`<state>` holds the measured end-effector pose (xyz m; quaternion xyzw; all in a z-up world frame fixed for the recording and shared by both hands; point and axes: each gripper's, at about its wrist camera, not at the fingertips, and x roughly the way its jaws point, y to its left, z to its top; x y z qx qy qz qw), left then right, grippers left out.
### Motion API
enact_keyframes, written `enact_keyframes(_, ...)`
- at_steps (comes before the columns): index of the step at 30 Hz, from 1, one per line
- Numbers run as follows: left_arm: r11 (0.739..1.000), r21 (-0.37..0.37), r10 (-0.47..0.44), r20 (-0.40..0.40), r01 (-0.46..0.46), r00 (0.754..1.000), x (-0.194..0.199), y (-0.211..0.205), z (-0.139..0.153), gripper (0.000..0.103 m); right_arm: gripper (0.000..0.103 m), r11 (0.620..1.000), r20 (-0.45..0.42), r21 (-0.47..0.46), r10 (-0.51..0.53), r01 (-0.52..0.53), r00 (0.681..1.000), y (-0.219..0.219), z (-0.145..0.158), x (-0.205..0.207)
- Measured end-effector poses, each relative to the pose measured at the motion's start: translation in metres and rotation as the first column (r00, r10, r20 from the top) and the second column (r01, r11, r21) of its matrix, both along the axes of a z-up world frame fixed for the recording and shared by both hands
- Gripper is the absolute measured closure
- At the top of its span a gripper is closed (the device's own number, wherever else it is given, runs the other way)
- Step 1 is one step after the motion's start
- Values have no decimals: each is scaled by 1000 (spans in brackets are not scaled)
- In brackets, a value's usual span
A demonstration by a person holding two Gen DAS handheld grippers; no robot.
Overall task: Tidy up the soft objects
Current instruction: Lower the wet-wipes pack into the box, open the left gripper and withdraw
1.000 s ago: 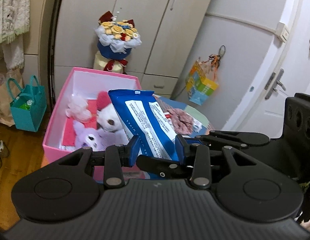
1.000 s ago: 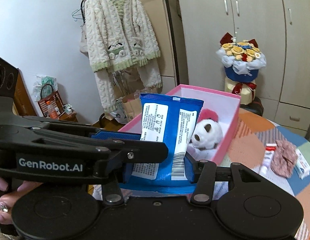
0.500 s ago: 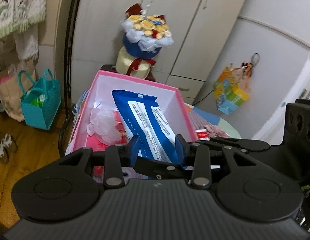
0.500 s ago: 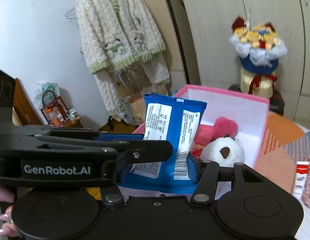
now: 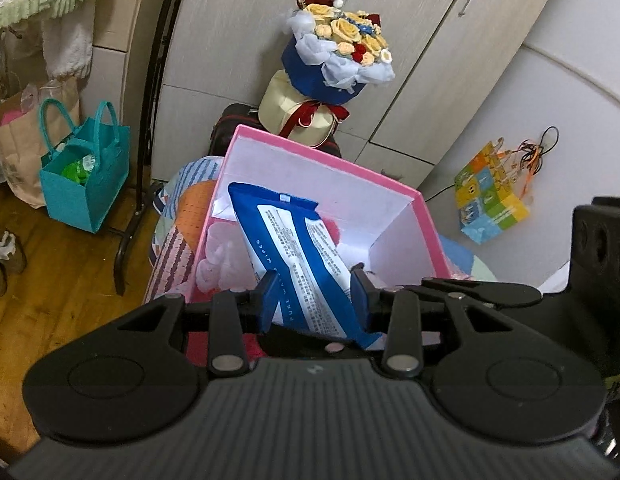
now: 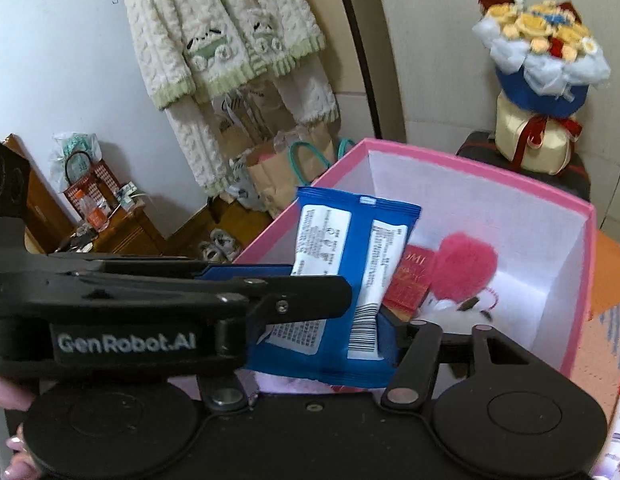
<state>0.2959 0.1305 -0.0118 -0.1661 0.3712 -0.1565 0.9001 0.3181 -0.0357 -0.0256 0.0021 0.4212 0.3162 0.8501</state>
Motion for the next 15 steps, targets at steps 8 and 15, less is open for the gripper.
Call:
enact_keyframes(8, 969, 240, 25, 140, -58, 990, -14, -19, 3, 67, 36, 994, 38, -103, 38, -34, 999, 2, -8, -6)
enact_keyframes(15, 965, 250, 32, 177, -76, 984, -46, -7, 21, 63, 36, 993, 113, -111, 63, -51, 992, -23, 14, -41)
